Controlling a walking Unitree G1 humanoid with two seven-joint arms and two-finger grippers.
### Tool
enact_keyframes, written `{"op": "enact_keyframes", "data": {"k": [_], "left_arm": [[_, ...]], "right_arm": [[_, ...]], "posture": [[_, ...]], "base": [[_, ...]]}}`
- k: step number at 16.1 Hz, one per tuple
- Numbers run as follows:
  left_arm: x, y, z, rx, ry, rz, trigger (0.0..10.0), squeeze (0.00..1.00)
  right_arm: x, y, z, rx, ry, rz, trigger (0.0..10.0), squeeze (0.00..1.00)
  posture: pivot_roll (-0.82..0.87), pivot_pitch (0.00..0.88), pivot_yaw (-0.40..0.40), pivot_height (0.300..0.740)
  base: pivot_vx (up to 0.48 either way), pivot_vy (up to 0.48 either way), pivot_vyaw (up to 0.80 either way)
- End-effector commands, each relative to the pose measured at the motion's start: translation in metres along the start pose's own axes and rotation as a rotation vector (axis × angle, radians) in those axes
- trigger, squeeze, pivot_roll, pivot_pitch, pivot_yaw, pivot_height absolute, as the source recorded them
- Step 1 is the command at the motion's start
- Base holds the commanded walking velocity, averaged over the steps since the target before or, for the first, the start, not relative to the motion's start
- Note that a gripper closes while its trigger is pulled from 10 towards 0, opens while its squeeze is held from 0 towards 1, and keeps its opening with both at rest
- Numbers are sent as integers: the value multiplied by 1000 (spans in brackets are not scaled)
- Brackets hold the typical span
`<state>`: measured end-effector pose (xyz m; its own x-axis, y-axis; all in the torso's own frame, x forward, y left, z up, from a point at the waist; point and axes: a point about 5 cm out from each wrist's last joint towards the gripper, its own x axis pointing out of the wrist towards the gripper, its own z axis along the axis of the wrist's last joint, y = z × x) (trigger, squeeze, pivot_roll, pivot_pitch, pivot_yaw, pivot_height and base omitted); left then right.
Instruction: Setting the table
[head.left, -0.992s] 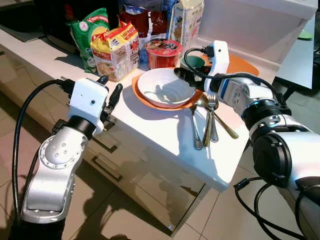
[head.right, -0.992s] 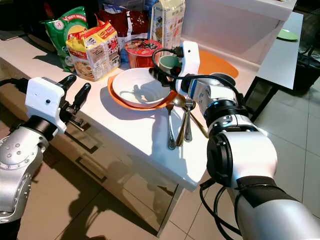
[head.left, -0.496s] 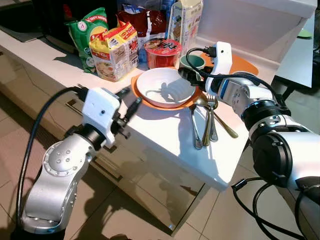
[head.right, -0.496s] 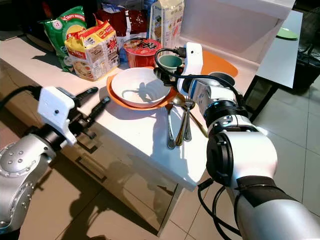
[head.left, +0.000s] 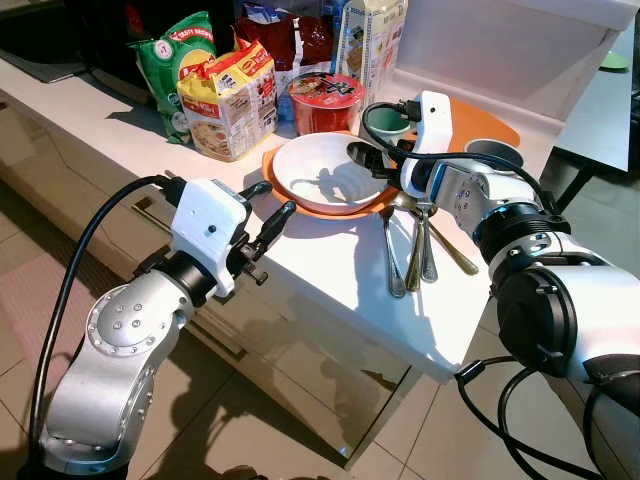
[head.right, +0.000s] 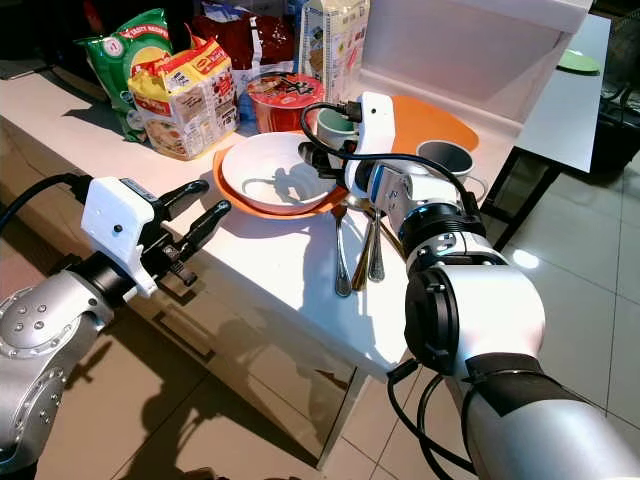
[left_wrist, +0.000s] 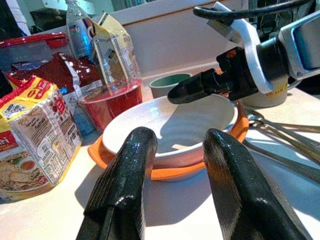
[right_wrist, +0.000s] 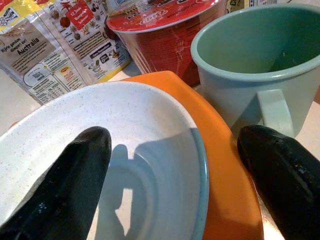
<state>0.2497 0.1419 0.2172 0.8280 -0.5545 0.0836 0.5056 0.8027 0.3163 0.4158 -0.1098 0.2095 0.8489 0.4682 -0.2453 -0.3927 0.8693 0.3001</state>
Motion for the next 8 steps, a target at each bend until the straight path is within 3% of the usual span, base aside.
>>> {"op": "enact_keyframes", "data": {"k": [1,6,8], "left_arm": [[-1,-2,2,14,7,-12,10000,0],[-2,1,2,33,20,5,10000,0],[-2,1,1,35,30,4,10000,0]], "right_arm": [[1,0,-7,19,32,5,10000,0],[2,6,-9,26,50,31,10000,0],[3,7,-9,40,55,48,2588,0]], "posture": [[178,48,-62,740],[180,51,-65,740],[180,50,-66,740]], "base": [[0,0,0],[0,0,0],[0,0,0]]}}
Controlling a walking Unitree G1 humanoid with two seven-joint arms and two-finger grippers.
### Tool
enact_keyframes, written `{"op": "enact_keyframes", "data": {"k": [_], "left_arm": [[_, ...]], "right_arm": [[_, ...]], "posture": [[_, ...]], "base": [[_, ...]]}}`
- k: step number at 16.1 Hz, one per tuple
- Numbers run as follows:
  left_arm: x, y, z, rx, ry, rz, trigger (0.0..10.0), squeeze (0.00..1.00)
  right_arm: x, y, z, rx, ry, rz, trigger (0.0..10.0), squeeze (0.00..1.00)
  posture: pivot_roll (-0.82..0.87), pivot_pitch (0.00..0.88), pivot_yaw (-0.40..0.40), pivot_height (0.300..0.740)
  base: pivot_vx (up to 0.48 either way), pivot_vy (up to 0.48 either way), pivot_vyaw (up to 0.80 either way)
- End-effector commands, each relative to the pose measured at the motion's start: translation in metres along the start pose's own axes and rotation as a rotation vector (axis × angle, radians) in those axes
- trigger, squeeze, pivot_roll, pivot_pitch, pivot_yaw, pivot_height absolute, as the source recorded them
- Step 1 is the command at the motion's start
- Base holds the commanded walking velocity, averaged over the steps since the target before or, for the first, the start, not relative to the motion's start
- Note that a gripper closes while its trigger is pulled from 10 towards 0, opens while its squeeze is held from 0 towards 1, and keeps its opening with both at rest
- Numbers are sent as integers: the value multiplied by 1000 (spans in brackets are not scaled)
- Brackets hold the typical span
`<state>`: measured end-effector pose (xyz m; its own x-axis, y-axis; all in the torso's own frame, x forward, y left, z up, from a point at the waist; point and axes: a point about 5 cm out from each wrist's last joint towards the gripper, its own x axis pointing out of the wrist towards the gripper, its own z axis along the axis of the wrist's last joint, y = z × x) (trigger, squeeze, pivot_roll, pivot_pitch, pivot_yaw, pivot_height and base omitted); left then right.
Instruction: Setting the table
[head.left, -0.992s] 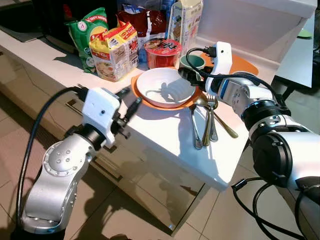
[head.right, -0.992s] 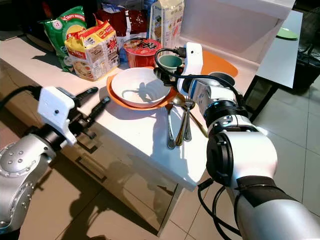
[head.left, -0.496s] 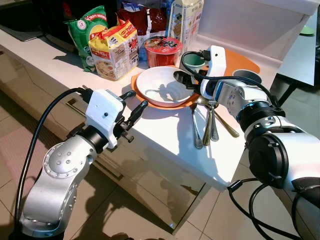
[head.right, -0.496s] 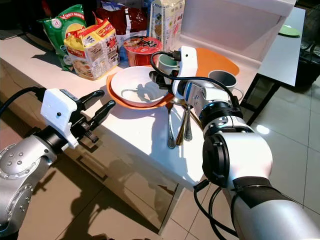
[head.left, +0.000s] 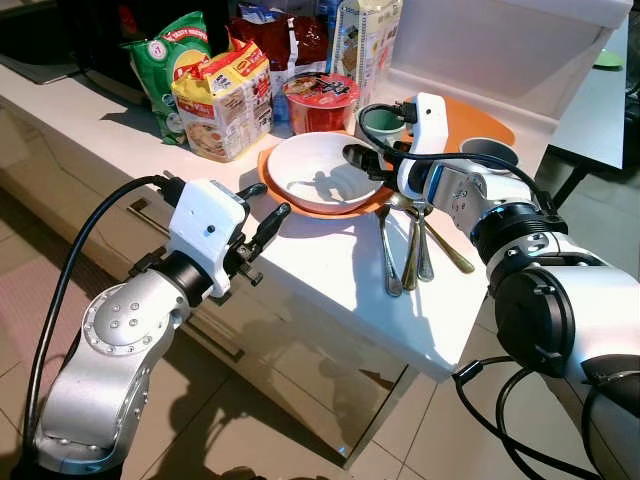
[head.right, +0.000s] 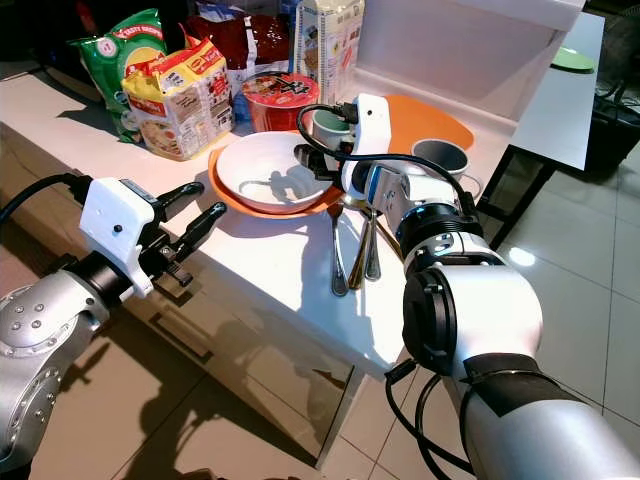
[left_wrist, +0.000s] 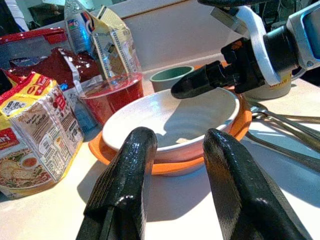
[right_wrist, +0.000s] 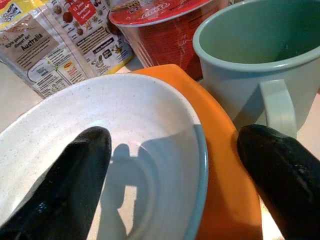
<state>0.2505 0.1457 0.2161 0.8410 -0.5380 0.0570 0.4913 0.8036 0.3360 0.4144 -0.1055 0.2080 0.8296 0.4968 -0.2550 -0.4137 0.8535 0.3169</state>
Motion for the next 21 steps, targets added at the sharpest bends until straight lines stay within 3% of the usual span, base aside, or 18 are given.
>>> {"op": "enact_keyframes", "data": {"k": [1,2,21], "left_arm": [[-1,-2,3,13,-1,-7,10000,0],[-1,-2,1,15,7,-11,10000,0],[2,-6,-6,34,59,-47,10000,0]], "right_arm": [[2,3,-7,35,35,20,2588,0],[2,3,-8,46,37,20,0,0],[-1,-3,-8,98,34,-3,0,0]], "posture": [[180,50,-66,740],[179,44,-65,740],[177,19,-63,740]], "base": [[0,0,0],[0,0,0],[0,0,0]]}}
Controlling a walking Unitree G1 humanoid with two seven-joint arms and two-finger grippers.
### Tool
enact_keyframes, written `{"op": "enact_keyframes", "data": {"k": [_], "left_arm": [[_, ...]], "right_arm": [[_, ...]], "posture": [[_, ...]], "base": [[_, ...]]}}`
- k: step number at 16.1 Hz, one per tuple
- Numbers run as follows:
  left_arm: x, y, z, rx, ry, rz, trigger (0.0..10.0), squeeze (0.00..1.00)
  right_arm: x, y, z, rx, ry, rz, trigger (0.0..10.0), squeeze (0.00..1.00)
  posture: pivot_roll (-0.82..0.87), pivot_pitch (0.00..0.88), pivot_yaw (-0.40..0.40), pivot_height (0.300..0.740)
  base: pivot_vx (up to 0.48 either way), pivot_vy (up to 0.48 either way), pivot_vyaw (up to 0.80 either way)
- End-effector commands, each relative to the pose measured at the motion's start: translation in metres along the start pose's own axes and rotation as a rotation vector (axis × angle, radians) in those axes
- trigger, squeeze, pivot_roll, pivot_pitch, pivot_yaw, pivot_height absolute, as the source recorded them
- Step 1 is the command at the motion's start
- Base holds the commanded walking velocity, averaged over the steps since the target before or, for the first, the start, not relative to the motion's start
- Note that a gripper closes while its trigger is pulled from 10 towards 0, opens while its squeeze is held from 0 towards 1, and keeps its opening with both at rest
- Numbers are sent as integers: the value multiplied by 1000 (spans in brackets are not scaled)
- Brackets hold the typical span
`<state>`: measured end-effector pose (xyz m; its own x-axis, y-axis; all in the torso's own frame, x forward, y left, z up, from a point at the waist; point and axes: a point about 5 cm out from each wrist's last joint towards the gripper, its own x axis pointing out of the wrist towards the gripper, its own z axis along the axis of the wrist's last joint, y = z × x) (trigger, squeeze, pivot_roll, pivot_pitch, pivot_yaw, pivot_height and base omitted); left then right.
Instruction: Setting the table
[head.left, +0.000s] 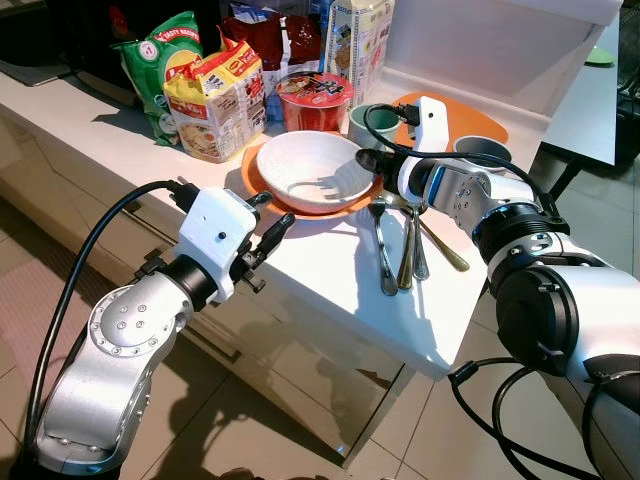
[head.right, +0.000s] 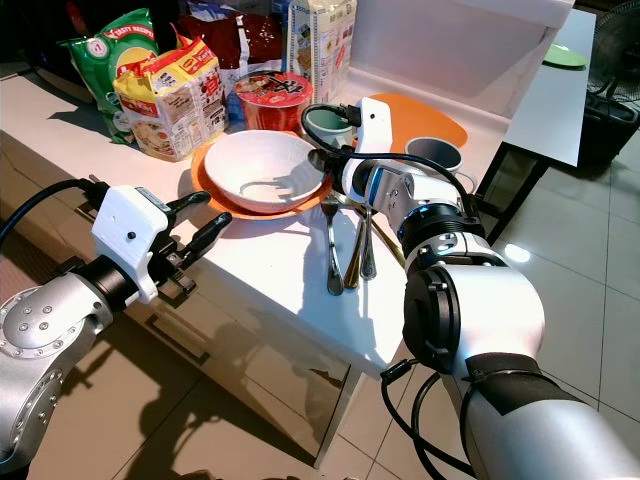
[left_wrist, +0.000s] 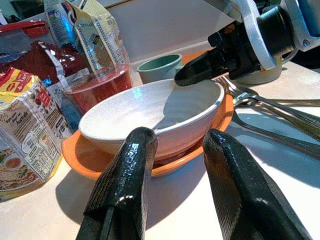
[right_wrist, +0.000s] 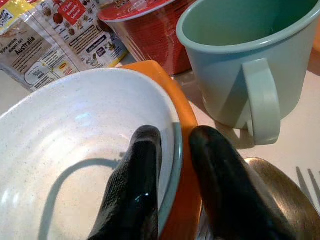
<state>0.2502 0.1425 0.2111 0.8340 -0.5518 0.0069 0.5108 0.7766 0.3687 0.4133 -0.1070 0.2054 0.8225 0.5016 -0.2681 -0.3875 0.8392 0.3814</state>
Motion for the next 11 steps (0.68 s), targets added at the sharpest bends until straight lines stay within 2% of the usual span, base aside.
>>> {"op": "enact_keyframes", "data": {"k": [1,6,11], "left_arm": [[1,-2,-2,1,17,-15,10000,0],[4,0,-1,9,8,-9,10000,0],[6,4,1,23,-4,6,10000,0]], "right_arm": [[0,-2,-5,29,18,-8,0,0],[-2,-4,0,37,-1,-19,0,0],[-2,5,17,31,-59,24,0,0]], "posture": [[177,19,-63,740],[173,11,-60,740],[172,0,-60,740]], "base": [[0,0,0],[0,0,0],[0,0,0]]}}
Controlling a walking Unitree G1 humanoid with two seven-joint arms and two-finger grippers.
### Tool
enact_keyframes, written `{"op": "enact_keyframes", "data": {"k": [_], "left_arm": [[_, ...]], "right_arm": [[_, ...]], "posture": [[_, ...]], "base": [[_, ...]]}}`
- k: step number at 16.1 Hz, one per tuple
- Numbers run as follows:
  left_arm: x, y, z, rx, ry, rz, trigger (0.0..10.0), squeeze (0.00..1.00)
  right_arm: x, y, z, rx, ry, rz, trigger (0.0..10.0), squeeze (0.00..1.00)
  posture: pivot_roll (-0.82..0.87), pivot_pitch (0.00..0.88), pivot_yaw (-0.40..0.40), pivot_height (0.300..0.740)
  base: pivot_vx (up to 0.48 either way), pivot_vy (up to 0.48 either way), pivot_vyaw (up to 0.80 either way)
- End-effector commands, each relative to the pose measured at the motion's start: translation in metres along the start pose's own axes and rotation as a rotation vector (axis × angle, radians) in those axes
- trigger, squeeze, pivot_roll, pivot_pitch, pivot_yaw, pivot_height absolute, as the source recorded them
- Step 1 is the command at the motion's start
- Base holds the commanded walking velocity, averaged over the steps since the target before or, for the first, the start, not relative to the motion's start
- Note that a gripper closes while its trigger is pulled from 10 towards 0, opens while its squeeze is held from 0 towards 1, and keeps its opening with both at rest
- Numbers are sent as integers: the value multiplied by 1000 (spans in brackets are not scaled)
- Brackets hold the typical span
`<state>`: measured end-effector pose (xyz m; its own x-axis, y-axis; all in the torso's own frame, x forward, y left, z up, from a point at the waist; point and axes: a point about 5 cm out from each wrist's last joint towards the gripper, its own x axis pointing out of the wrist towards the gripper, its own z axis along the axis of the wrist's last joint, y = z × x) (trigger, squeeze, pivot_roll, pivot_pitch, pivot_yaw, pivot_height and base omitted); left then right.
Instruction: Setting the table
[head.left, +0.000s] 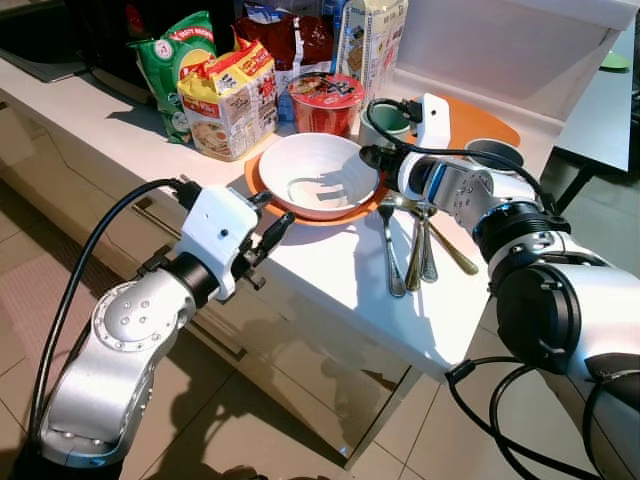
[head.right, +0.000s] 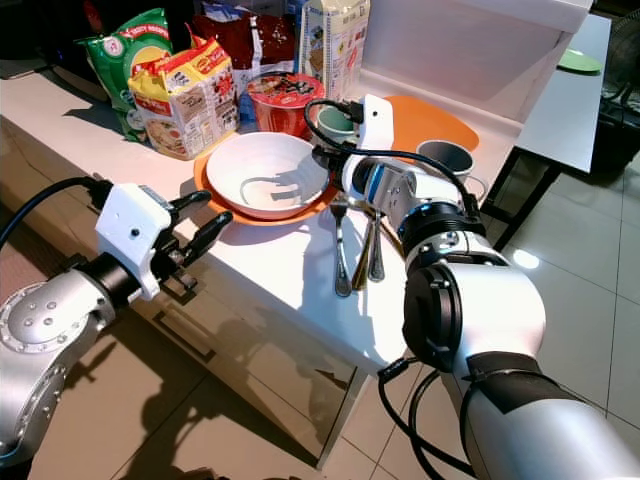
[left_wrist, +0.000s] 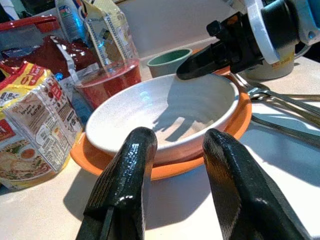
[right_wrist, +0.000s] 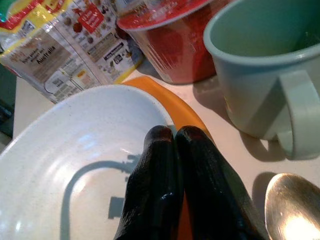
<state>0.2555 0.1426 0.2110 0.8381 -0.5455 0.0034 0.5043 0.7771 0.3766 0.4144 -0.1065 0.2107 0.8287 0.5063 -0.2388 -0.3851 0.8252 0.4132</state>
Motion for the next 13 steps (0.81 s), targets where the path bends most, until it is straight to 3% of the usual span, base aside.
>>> {"op": "enact_keyframes", "data": {"k": [1,5,13], "left_arm": [[3,3,3,19,-14,7,10000,0],[4,6,5,29,-25,21,10000,0],[10,21,5,53,-38,146,10000,0]], "right_arm": [[-1,5,16,-4,-42,22,0,0],[-2,9,23,-8,-66,47,0,0],[-13,26,69,20,-227,196,0,0]], "posture": [[172,0,-59,740],[172,0,-60,740],[152,0,-51,740]], "base": [[0,0,0],[0,0,0],[0,0,0]]}}
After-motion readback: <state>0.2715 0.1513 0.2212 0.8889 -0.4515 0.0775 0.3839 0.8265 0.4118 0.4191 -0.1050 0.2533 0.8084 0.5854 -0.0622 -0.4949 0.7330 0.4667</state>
